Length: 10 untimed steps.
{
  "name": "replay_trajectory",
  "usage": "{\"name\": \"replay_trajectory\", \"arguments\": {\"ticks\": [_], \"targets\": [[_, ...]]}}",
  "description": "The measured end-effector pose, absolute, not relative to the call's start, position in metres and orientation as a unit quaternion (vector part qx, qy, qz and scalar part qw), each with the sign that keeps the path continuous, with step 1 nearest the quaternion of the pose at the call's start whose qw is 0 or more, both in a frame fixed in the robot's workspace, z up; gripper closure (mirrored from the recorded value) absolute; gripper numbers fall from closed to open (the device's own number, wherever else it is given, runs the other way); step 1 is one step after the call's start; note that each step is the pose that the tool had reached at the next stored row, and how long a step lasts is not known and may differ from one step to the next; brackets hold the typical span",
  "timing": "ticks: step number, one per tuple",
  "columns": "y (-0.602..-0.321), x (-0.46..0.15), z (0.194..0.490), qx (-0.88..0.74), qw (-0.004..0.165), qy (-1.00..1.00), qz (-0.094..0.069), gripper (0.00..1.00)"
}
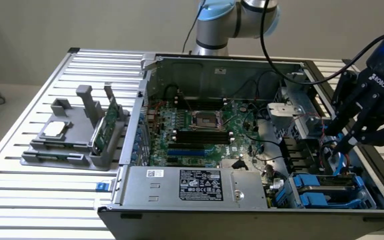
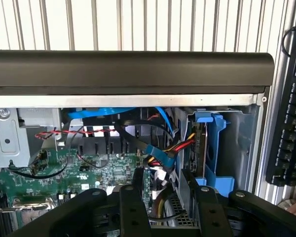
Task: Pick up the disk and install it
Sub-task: 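Insert the disk into the insertion slot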
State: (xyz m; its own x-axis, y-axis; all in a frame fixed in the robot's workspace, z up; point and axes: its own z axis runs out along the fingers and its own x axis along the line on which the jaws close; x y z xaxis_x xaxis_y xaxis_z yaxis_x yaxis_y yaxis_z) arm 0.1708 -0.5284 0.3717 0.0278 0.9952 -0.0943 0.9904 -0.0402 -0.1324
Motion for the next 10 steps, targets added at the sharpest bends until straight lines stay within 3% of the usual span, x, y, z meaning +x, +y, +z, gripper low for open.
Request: {"name": "replay_trajectory", "arguments": {"ticks": [10], "targets": [[-0.5286, 0.1738, 0.3708, -0.734, 0.015, -0.674, 0.081, 0.57]]}}
